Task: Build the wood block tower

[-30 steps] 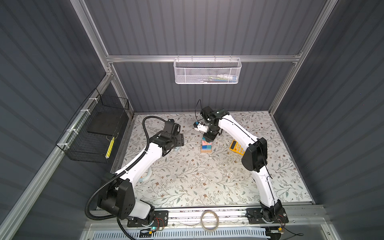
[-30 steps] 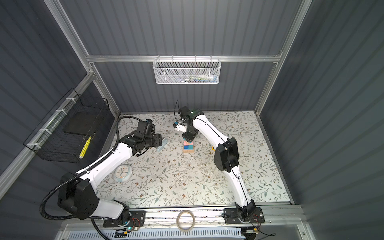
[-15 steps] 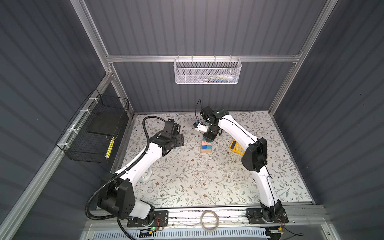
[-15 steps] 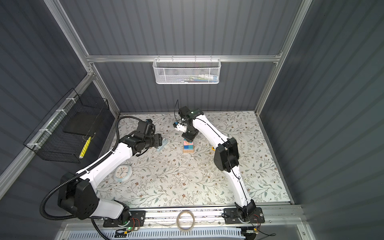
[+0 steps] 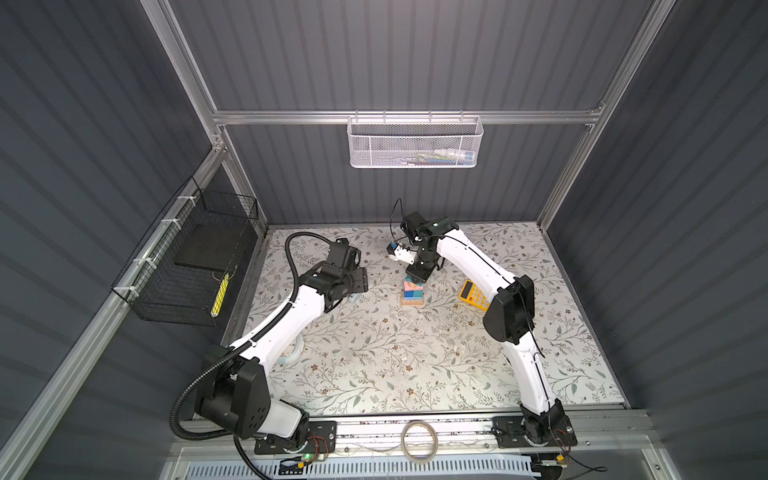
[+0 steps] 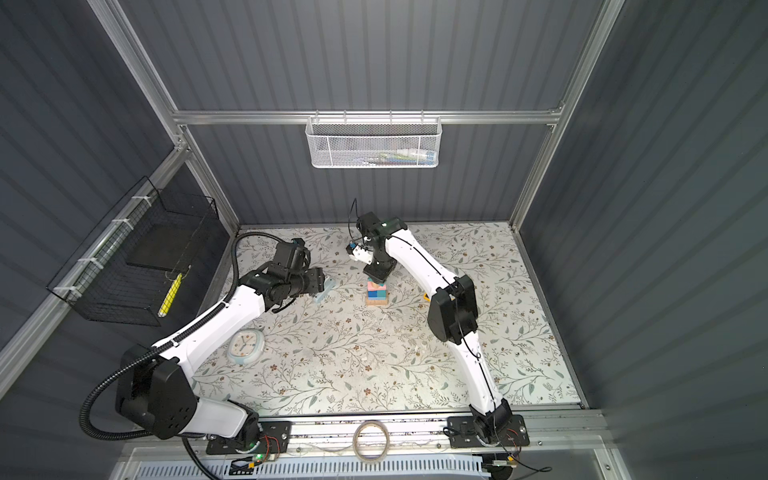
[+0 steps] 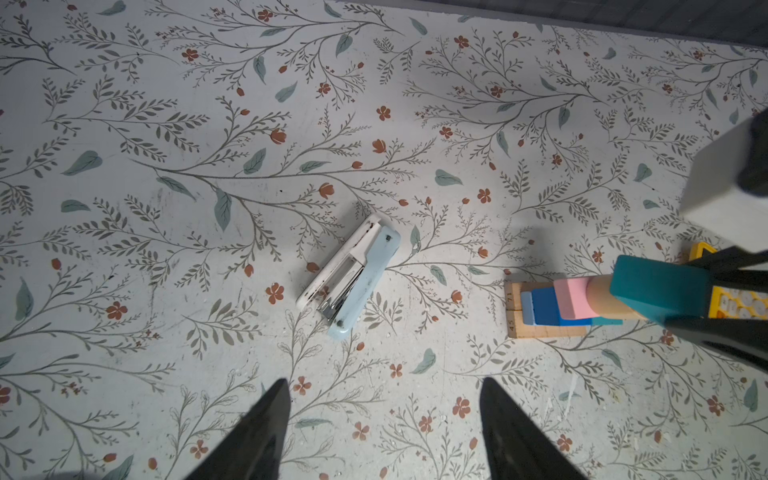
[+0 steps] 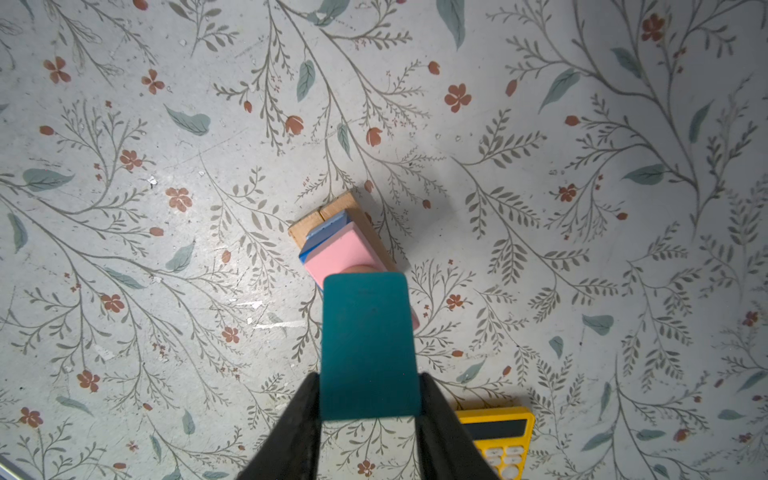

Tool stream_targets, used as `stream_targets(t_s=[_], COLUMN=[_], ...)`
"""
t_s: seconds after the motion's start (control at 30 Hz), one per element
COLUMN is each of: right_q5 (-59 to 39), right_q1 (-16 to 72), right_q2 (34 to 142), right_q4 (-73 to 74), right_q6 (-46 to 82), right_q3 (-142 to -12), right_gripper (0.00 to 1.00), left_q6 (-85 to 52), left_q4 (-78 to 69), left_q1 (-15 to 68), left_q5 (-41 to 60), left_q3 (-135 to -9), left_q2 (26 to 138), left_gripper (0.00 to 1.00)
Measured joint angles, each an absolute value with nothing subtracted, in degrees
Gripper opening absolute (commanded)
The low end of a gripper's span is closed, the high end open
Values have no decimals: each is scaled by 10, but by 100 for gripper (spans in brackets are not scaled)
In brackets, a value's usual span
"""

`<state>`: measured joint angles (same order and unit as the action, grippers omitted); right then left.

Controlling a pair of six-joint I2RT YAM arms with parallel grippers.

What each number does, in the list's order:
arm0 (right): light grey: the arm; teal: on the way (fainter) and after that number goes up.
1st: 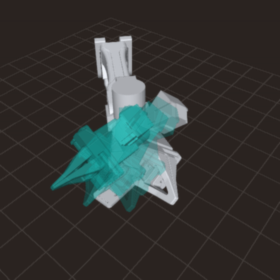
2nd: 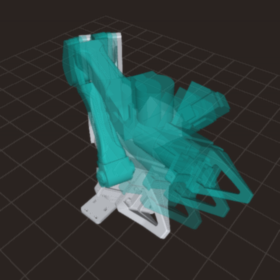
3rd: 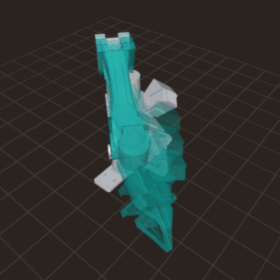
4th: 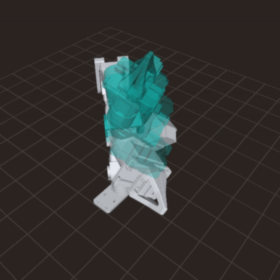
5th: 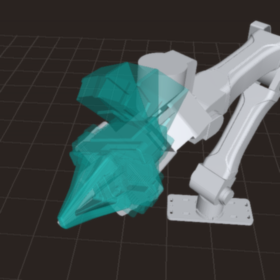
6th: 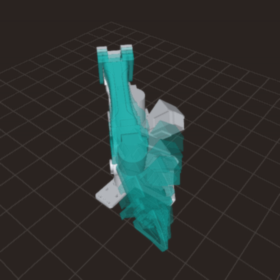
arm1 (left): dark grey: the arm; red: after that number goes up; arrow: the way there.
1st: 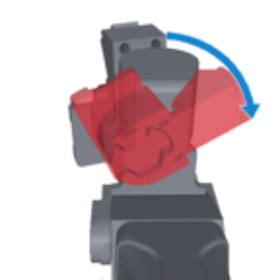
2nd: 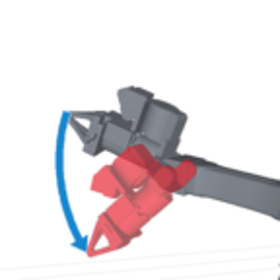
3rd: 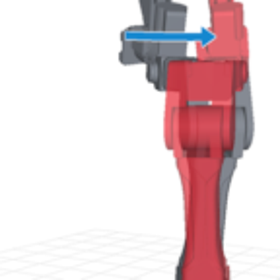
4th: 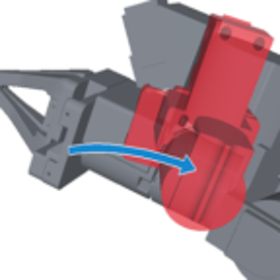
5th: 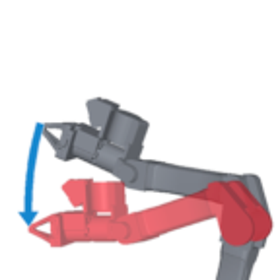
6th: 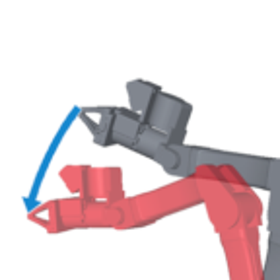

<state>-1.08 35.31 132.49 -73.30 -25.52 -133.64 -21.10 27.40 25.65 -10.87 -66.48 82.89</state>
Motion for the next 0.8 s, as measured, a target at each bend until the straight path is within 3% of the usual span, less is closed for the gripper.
stream_targets(t_s=[0.8], right_q5=[-11], right_q1=[356], right_q2=[1325], right_q4=[-732], right_q6=[-253], right_q3=[-1345], right_gripper=[33], left_q6=[-209], left_q4=[274], left_q1=[254], left_q5=[-109], left_q3=[-665], left_q2=[829], left_gripper=[72])
